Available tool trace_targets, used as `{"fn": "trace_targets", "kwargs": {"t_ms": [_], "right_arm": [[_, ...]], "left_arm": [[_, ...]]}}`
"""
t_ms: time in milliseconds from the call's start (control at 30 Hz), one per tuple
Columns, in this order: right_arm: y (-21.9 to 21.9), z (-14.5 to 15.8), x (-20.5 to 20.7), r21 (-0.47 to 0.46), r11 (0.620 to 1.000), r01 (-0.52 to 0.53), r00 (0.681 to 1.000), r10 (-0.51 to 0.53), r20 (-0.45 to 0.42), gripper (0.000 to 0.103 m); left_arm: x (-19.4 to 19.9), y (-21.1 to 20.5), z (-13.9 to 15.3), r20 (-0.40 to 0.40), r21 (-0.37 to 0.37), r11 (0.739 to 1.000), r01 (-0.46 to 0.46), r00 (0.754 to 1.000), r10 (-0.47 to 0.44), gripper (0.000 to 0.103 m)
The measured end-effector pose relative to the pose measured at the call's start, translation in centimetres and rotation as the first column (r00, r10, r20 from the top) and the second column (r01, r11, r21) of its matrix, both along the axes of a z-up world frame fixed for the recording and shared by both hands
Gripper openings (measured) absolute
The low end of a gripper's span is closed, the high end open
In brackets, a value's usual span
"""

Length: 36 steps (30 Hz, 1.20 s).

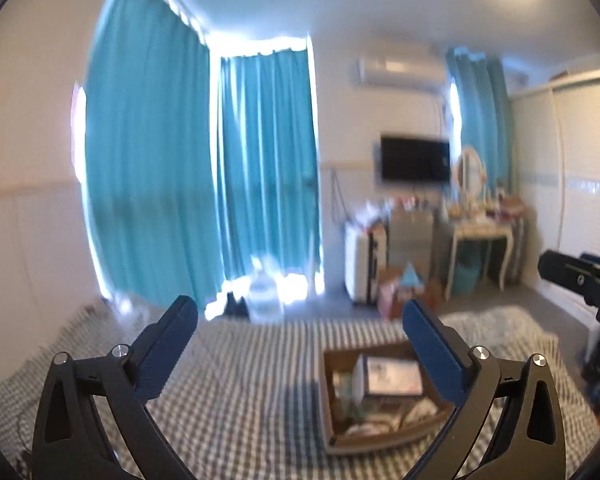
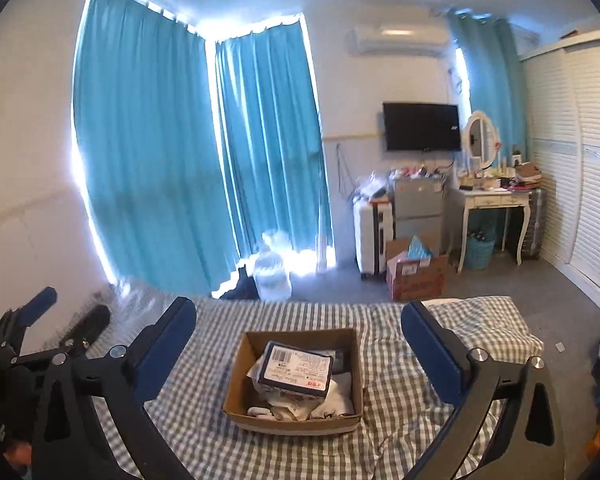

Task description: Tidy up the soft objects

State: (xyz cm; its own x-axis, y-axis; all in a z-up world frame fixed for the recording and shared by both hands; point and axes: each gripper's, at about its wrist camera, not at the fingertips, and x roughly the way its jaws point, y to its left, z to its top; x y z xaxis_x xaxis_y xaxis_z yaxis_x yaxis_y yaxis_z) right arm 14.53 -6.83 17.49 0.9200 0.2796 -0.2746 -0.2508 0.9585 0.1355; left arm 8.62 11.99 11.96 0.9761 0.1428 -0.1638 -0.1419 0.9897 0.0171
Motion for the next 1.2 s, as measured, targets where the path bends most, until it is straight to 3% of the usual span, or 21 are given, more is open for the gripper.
{"fn": "trace_targets", "kwargs": {"t_ms": [100, 200, 333, 433, 533, 800, 1200], "right_arm": [[-1.2, -0.5, -2.4, -0.005, 1.000, -0.019, 1.000, 0.019, -0.008, 0.103], [-2.0, -3.1, -4.3, -0.013, 0.999, -0.029, 1.000, 0.029, 0.008, 0.103], [-2.5, -8.7, -5.8, -0.045, 0.998, 0.032, 0.999, -0.031, 0.020, 0.103], [-2.3, -11.9, -5.0, -0.037, 0.999, -0.007, 1.000, 0.007, -0.011, 0.103], [-1.7, -14.0, -4.3, -0.084, 0.996, 0.006, 1.000, -0.008, -0.017, 0.103], [-2.3, -16.6, -3.6, -0.088, 0.996, 0.021, 0.999, -0.025, -0.041, 0.103], [-1.5, -16.4, -4.2, -0.111, 0.994, 0.006, 1.000, -0.009, -0.027, 0.103]], "left_arm": [[-3.0, -0.4, 0.2, 0.046, -0.032, 0.999, 0.025, 0.999, -0.024, 0.103], [-4.9, -0.4, -2.1, 0.063, -0.058, 0.998, 0.039, 0.997, -0.036, 0.103], [-4.2, -0.3, -8.0, -0.016, -0.061, 0.996, 0.059, 0.998, -0.060, 0.103], [-2.9, -1.0, -11.7, -0.123, -0.073, 0.995, 0.074, 0.989, -0.082, 0.103], [-2.1, -1.8, -13.9, -0.158, -0.040, 0.997, 0.072, 0.984, -0.077, 0.103], [-2.1, -1.7, -14.7, -0.178, -0.039, 0.997, 0.069, 0.981, -0.075, 0.103], [-3.4, -2.0, -14.7, -0.148, -0.046, 0.995, 0.086, 0.985, -0.092, 0.103]]}}
